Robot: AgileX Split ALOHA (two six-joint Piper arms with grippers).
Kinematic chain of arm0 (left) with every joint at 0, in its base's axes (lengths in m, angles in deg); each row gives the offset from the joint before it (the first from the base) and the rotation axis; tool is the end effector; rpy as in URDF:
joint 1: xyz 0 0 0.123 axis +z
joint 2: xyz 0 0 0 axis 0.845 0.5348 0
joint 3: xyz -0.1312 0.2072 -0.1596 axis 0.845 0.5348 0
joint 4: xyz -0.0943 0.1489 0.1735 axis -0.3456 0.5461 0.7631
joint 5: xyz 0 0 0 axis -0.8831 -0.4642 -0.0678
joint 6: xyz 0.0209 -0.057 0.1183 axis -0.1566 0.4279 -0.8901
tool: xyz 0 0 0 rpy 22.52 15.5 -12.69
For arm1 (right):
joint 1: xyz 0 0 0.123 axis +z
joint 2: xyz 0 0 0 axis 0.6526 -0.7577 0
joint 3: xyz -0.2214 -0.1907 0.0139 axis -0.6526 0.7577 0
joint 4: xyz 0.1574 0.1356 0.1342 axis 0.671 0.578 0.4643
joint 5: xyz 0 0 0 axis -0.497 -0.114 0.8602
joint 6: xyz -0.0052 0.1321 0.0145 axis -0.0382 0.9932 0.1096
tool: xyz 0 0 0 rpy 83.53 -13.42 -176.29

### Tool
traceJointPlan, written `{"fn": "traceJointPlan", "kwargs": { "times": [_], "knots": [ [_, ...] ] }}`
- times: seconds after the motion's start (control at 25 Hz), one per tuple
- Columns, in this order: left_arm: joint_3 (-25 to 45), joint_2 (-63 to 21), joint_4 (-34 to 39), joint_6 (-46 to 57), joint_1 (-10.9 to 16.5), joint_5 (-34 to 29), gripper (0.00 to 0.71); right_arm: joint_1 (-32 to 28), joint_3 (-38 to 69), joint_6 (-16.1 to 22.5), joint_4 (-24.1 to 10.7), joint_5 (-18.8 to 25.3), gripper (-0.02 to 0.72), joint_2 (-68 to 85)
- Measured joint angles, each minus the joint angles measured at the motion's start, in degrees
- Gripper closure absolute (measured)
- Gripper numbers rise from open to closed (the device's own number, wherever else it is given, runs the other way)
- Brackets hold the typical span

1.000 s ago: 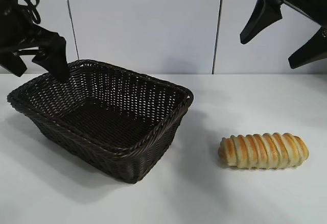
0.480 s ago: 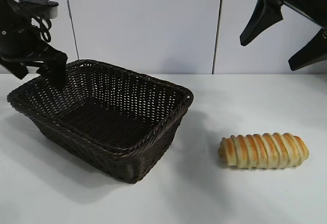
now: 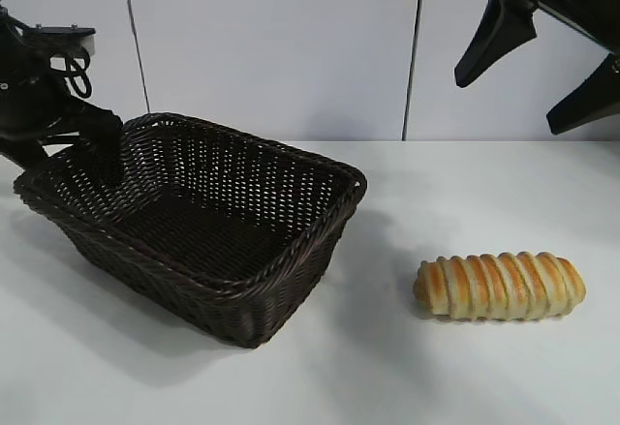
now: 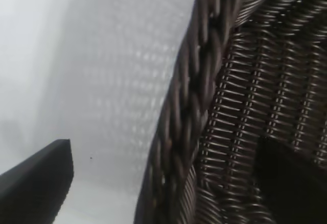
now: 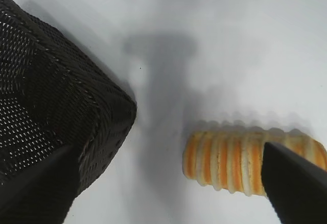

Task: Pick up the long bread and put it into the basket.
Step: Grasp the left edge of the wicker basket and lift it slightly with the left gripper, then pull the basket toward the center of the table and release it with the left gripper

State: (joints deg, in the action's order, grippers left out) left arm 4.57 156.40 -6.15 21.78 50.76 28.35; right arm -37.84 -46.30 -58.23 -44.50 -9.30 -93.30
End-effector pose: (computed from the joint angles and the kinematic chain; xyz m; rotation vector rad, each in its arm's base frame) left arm 0.4266 -0.0694 0.1380 0.5390 2.7055 -0.1487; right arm 0.3320 0.0654 0.2477 0.0089 2.5856 0.5622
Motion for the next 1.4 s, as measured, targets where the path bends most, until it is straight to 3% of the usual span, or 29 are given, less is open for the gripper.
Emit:
{"fn": "traceJointPlan", "kwargs": {
  "times": [0.16, 0.36, 0.52, 0.8, 1.08, 1.4],
  "knots": [
    [0.00, 0.14, -0.15, 0.00, 0.00, 0.01, 0.258, 0.00, 0.00, 0.00, 0.00, -0.07, 0.008, 0.00],
    [-0.36, 1.73, -0.32, -0.54, 0.00, -0.72, 0.492, 0.00, 0.00, 0.00, 0.00, -0.09, 0.008, 0.00],
    [-1.37, 1.78, -1.28, -0.74, -0.18, -3.07, 0.576, 0.00, 0.00, 0.00, 0.00, -0.17, 0.008, 0.00],
    [-7.94, 2.46, -1.40, -0.21, -0.18, -9.82, 0.596, 0.00, 0.00, 0.00, 0.06, -0.35, 0.009, 0.00],
    [-17.92, 2.46, -1.71, 4.32, 0.55, -21.12, 0.602, 0.00, 0.00, -0.04, 0.06, -0.35, 0.009, 0.00],
    [-20.26, 0.42, -2.67, 15.75, 1.54, -23.97, 0.602, 0.00, 0.00, -0.04, 0.06, -0.35, 0.009, 0.00]
  ]
}}
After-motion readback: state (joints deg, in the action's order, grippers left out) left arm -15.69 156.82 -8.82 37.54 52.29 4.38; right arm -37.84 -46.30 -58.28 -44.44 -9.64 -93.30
